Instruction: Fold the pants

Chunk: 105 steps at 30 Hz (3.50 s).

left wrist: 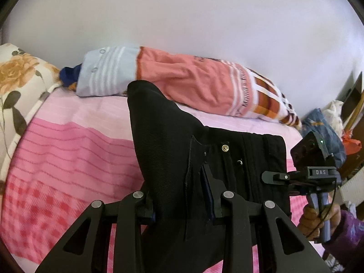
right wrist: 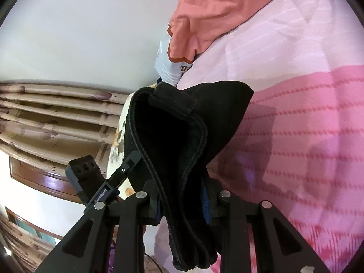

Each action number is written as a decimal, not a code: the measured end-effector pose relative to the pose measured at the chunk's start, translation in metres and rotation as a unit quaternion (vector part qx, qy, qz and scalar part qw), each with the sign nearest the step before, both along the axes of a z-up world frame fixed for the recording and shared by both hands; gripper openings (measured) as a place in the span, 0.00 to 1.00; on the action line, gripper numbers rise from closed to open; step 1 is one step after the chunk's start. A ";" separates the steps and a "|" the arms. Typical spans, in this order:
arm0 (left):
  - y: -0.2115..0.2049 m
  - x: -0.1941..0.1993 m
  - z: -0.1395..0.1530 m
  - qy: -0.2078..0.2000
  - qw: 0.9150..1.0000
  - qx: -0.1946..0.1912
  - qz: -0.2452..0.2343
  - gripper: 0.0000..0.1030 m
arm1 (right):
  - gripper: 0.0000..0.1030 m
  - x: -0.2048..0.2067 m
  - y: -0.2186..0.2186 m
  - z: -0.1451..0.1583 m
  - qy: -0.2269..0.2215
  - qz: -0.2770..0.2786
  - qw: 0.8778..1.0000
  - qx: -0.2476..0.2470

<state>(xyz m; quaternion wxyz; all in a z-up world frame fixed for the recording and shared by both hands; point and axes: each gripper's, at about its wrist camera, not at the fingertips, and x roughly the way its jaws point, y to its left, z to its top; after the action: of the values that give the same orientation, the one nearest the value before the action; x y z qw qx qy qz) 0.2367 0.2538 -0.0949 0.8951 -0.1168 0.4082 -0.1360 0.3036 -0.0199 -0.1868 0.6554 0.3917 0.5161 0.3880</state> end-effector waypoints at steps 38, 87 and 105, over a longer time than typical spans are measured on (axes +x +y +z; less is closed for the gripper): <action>0.032 -0.001 -0.036 -0.040 0.983 0.118 0.135 0.62 | 0.51 -0.030 0.003 0.021 -0.142 -0.058 0.958 -0.241; -0.022 -0.166 0.127 -0.227 0.939 0.120 0.227 1.00 | 0.99 -0.215 0.014 0.172 -0.310 -0.205 0.863 -0.341; -0.030 -0.156 0.109 -0.198 0.952 0.150 0.181 1.00 | 0.99 -0.212 0.024 0.159 -0.297 -0.190 0.867 -0.352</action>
<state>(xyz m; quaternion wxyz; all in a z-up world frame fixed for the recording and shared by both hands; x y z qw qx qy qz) 0.0803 0.2234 0.0141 0.9747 -0.0240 0.2106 0.0709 0.0913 0.0041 -0.0279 0.9331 0.0919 0.3152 0.1469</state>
